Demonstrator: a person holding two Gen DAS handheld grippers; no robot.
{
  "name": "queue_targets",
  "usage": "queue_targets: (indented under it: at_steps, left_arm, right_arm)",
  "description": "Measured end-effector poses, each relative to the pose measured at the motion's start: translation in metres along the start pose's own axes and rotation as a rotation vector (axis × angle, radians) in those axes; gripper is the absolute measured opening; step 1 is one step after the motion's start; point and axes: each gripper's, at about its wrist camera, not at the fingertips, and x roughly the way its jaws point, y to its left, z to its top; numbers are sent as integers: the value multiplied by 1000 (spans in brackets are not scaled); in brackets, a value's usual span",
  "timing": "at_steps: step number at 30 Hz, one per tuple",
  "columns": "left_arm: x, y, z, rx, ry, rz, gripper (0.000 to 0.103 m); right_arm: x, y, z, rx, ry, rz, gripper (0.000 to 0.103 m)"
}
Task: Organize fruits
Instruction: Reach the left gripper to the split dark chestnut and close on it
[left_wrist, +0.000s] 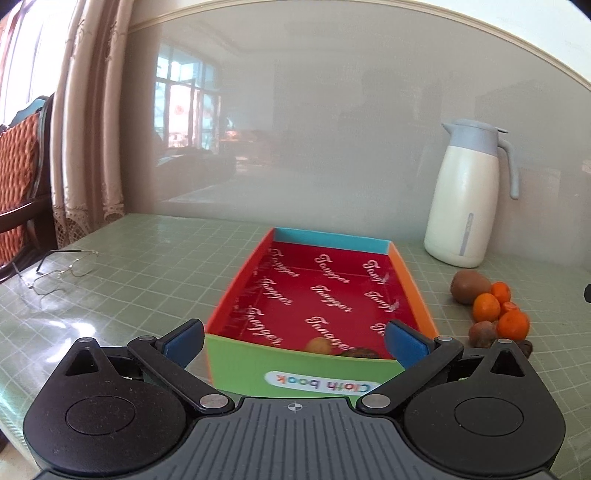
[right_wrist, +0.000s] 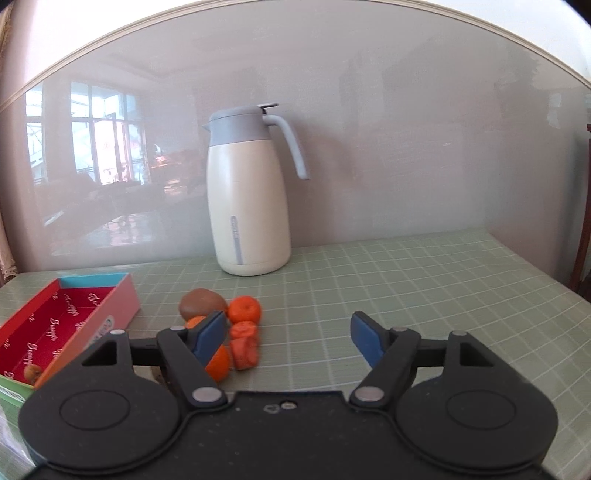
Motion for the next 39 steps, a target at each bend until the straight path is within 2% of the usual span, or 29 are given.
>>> queue_targets:
  at_steps: [10,18,22,31,39]
  left_arm:
    - [2,-50,-3,50,5,-96,103]
    - [-1,-95,-9,143,-17,-150,103]
    - [-3,-114,-11,155,-29,-197,103]
    - [9,-158,-22,201,12,-251,103]
    - [33,-181,-24,184,81,-250,102]
  right_arm:
    - [-9,-35,-3,4,-9,-64,74]
    - [-15,-71,-5,31,-14,-119,75]
    - [-18,-84,-7,43,-15,-144,75]
    - [-24,-117,-12,81,-11,-200,75]
    - [-27,-136,-16,109,-9,-233,75]
